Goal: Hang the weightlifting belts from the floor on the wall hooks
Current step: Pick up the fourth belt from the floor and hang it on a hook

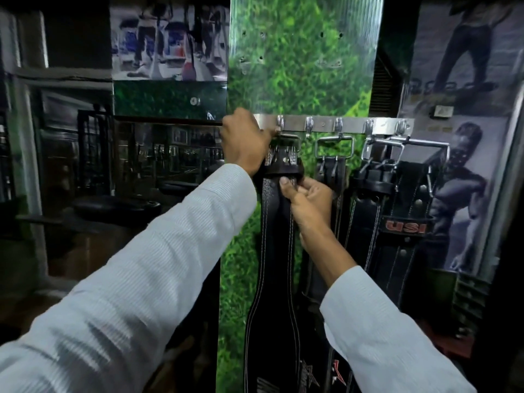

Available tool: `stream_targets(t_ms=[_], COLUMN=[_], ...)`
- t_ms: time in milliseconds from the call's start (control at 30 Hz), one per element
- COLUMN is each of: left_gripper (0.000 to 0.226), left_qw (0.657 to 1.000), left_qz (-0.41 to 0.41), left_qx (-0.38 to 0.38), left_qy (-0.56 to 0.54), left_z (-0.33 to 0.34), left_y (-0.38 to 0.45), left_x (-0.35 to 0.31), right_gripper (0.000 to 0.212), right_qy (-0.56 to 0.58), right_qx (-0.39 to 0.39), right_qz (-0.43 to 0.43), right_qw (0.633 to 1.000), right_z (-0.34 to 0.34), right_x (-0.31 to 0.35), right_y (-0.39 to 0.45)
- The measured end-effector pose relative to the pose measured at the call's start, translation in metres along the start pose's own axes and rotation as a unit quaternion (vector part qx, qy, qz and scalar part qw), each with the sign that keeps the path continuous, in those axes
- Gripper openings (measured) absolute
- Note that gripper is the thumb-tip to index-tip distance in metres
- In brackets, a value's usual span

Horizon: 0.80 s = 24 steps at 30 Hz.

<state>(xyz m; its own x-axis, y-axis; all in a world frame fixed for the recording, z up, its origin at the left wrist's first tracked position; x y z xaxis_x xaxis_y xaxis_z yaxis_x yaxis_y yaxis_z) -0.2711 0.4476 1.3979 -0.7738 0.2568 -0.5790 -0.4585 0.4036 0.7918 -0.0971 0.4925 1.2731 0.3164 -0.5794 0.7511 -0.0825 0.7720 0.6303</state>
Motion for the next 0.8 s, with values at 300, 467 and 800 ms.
stream_targets(t_ms=[300,467,800], left_gripper=[0.034,0.039,0.059], left_qw=[0.940,0.902,0.896], left_qz=[-0.096,-0.149,-0.162], left_qx=[0.219,0.291,0.313], left_qy=[-0.245,-0.283,-0.271], left_z=[0.050,0.053,0.021], left_y=[-0.089,-0.152,-0.280], left_x=[0.072,0.106,0.147], right_gripper=[0.018,0.021,0.044], right_qy=[-0.048,-0.090,-0.160], right_qx=[0.087,0.076,0.063], right_qz=[0.080,0.126,0.229], right_qw=[0.992,0.985,0.958], right_z=[0.000,-0.009,-0.028], right_x=[-0.040,-0.057,-0.099], right_y=[-0.032,-0.073,-0.198])
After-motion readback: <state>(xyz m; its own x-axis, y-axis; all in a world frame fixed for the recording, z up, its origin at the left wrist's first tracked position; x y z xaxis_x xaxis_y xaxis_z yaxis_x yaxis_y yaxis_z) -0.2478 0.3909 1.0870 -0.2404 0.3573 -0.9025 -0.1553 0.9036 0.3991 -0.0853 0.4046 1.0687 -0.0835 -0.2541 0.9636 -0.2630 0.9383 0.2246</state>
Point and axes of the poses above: each hand's wrist, its own y-axis towards the middle knuckle, its own z-axis out of the palm, x = y × z, the point moved 10 cm from there along y, towards the middle knuckle, and after that the axes turned 4 degrees about x, right-handed, at the moved point
